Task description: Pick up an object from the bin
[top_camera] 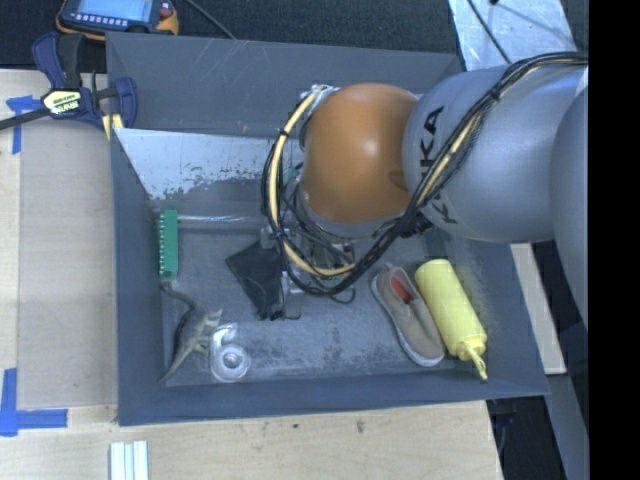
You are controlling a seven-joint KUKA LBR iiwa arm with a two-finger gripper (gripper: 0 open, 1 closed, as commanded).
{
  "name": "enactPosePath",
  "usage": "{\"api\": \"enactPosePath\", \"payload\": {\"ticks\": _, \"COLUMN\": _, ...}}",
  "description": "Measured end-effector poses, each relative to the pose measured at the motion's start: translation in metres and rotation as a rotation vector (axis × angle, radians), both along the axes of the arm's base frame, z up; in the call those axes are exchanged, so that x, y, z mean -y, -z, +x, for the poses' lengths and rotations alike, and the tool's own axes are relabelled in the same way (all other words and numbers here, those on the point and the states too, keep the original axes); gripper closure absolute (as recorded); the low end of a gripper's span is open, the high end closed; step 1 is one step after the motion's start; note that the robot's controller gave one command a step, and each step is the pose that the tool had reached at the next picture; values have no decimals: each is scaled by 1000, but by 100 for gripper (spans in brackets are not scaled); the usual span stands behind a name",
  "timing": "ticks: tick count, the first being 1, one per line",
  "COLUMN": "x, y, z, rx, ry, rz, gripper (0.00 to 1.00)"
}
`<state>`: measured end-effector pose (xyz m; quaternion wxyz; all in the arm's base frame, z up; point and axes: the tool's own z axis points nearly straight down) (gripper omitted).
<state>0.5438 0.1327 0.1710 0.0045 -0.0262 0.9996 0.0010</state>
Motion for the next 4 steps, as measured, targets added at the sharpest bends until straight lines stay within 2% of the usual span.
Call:
{"api": "enactPosePath", "payload": {"ticks": 1, "x": 22, "y": 52, "z": -1, "rx": -5, "ry": -5, "rz": -1, "gripper": 0}}
{"api": "enactPosePath", "payload": {"ticks": 2, "x": -5, "y": 64, "z": 85, "rx": -6, "ry": -42, "rz": -2, "gripper": 100}}
{"api": "enactPosePath", "payload": {"ticks": 3, "x": -5, "y": 64, "z": 85, "rx": -6, "ry": -42, "rz": -2, "gripper": 100}}
{"api": "enactPosePath", "payload": {"ticks": 4, "x": -19, "y": 41, "z": 48, "rx": -10, "ry": 10, "rz": -3, "gripper": 100}}
